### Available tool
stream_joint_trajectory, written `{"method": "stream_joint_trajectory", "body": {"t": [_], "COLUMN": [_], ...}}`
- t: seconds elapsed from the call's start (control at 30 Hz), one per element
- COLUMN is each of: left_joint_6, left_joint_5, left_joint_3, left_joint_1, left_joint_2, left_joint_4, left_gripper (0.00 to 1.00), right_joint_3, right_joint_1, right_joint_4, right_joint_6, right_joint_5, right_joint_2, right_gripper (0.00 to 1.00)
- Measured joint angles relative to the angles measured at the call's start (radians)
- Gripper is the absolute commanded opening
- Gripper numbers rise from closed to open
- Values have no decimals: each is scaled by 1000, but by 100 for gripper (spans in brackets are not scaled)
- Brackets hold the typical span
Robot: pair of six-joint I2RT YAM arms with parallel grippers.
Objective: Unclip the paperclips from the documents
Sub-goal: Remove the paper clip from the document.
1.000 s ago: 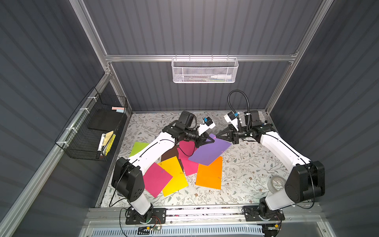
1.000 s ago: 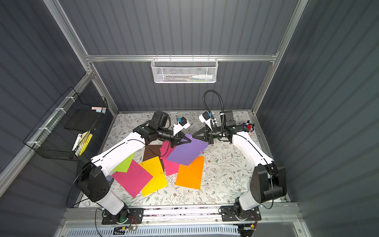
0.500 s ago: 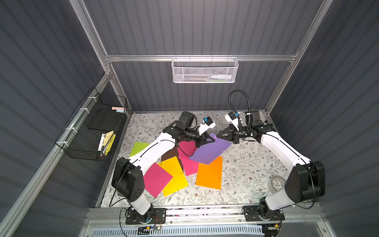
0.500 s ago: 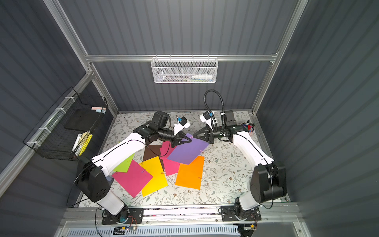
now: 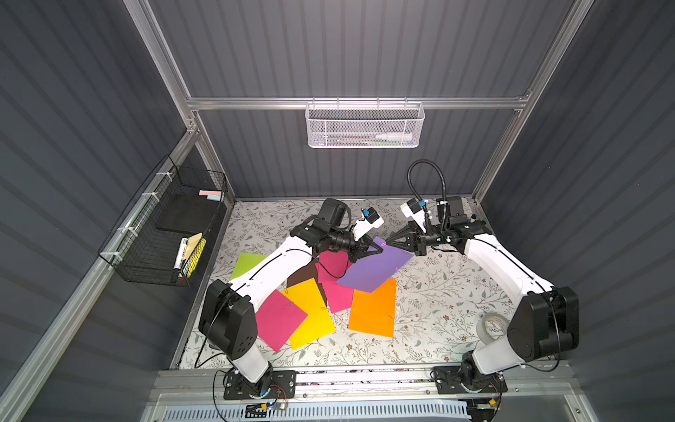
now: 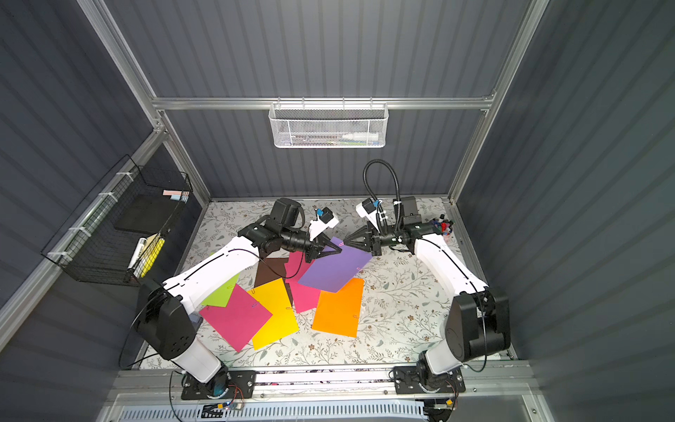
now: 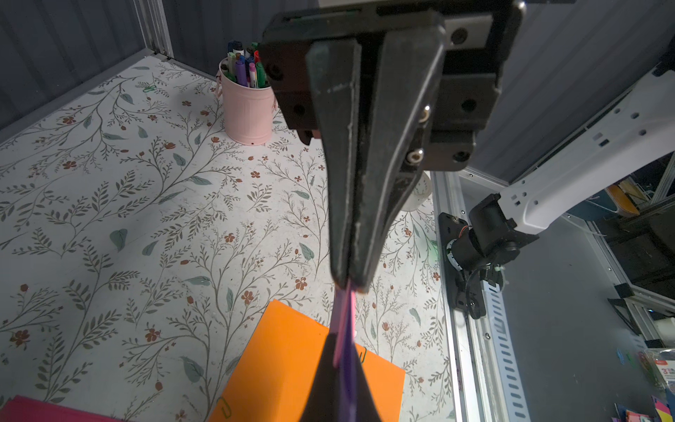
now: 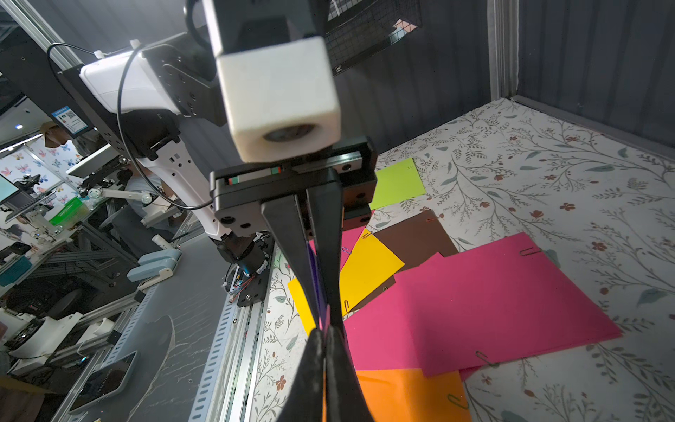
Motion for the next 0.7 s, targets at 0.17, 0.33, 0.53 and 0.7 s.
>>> {"method": "stream_joint_trajectory", "body": {"t": [0.17, 0.33, 0.53, 0.7], "left_joint_6": [-8, -8, -8, 4], "left_joint_5": [-19, -31, -53, -64], "left_joint_3": [-6, -14, -15, -11], "left_joint_1": [3, 3, 3, 3], "left_joint_2": [0, 0, 0, 0], "left_joint_4": [-18, -29, -34, -53], "left_gripper": [0, 0, 0, 0], "right_joint_3": [5, 8, -17, -36], "right_joint_1": [-24, -39, -91, -171], "right_joint_4": [2, 4, 104, 160], "right_joint_6": [0, 3, 127, 288], "right_joint_5": [-6, -3, 154, 334], "right_joint_2": [0, 0, -3, 54], "right_gripper": [7, 3, 2, 0]}}
